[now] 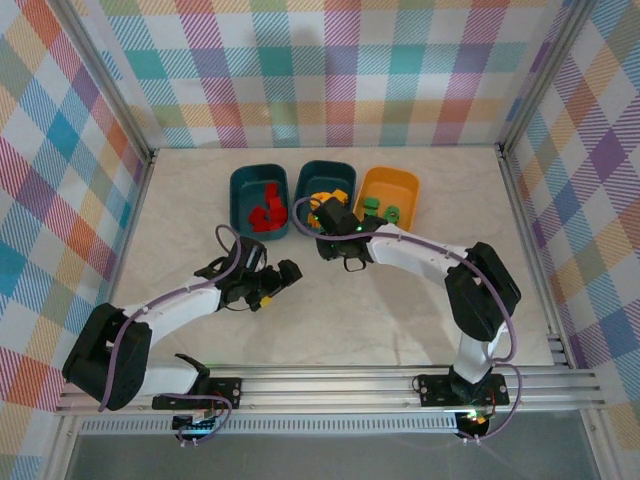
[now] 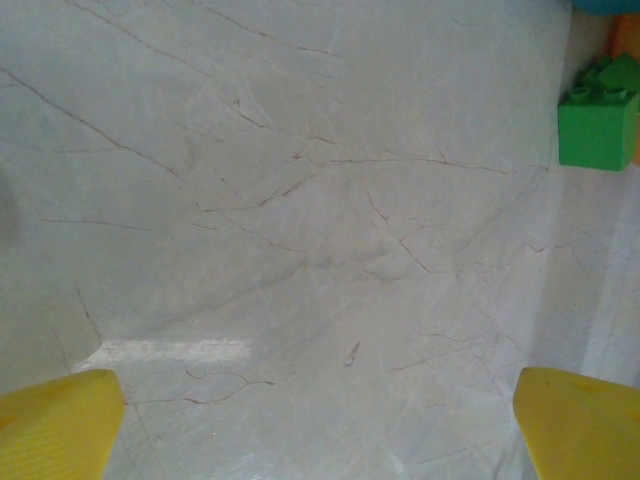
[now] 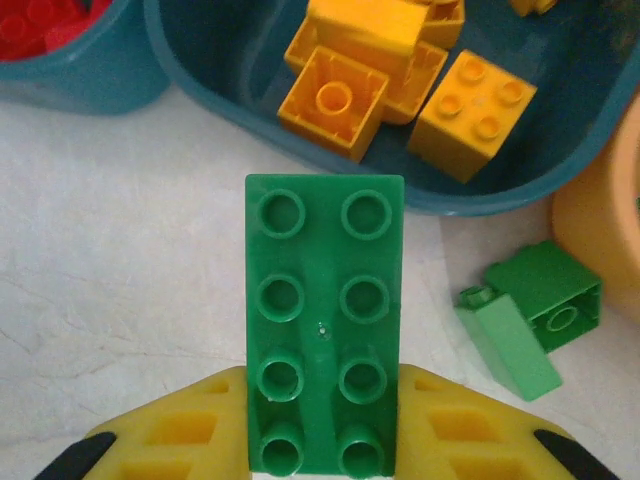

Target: Sort the legos into containers by color

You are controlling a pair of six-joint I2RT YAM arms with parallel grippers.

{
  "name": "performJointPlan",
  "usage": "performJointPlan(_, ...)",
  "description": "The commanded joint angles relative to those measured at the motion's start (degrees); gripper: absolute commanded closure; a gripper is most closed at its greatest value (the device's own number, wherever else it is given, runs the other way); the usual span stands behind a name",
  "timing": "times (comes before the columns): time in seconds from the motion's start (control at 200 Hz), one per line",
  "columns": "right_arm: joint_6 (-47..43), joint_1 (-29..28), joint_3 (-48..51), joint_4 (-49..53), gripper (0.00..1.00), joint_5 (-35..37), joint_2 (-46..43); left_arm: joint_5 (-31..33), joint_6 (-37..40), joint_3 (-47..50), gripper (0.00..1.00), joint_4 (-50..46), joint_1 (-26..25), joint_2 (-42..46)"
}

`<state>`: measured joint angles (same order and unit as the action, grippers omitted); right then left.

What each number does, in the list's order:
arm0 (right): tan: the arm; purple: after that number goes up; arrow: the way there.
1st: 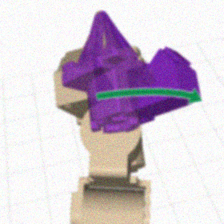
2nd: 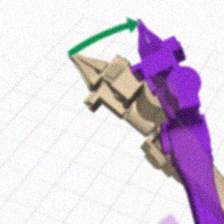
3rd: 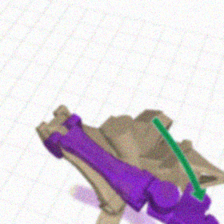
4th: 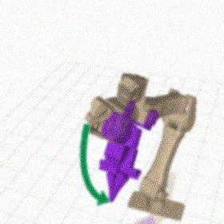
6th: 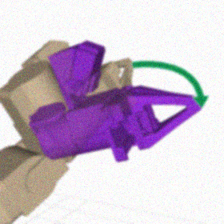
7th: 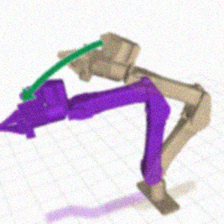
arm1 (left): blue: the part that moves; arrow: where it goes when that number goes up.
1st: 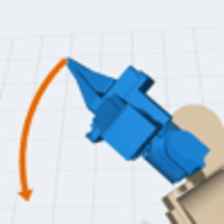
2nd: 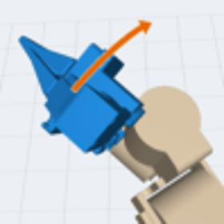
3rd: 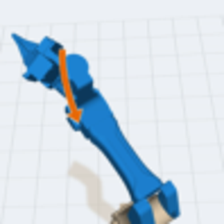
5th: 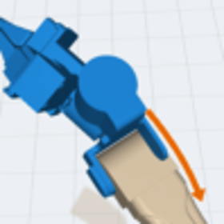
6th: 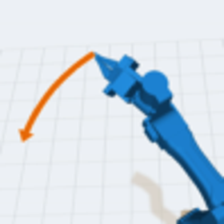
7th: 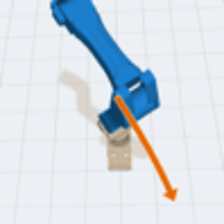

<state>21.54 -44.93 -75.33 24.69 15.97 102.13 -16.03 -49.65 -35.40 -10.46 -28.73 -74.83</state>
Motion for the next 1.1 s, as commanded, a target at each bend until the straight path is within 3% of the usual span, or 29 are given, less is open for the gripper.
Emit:
performJointPlan(0.0,-1.1,4.2,-0.3,-0.8,0.74,-2.4,-1.2,-0.8,2.5,-4.9,0.0,-0.2,-0.6,-1.5)
performJointPlan(0.22,-1.3,13.6,-0.7,-0.4,0.74,-8.7,-2.5,-1.2,2.6,-11.2,0.0,1.3,-0.9,-4.5)
performJointPlan(0.485,-2.6,21.4,-7.1,4.6,0.71,-11.6,3.6,-1.8,0.7,-15.2,0.0,3.5,-2.9,-6.6)
performJointPlan(0.585,-3.1,22.6,-9.5,5.9,0.61,-11.9,5.6,-1.5,0.8,-15.0,0.0,3.3,-3.4,-6.5)
performJointPlan(0.645,-3.5,22.6,-10.9,7.1,0.49,-11.2,5.9,-1.4,0.9,-14.6,0.0,3.1,-3.4,-6.1)
performJointPlan(0.77,-3.0,22.3,-9.4,6.5,0.38,-8.9,1.5,-0.8,1.4,-14.1,0.0,2.4,-3.5,-4.7)
performJointPlan(0.945,-1.2,15.4,-0.4,3.3,0.38,-5.3,-5.8,1.5,2.9,-13.2,0.0,0.8,-3.4,-2.3)
performJointPlan(1.095,6.6,8.0,6.9,1.1,0.35,-2.3,-6.4,2.8,2.2,-9.7,0.0,0.7,-3.3,-0.7)
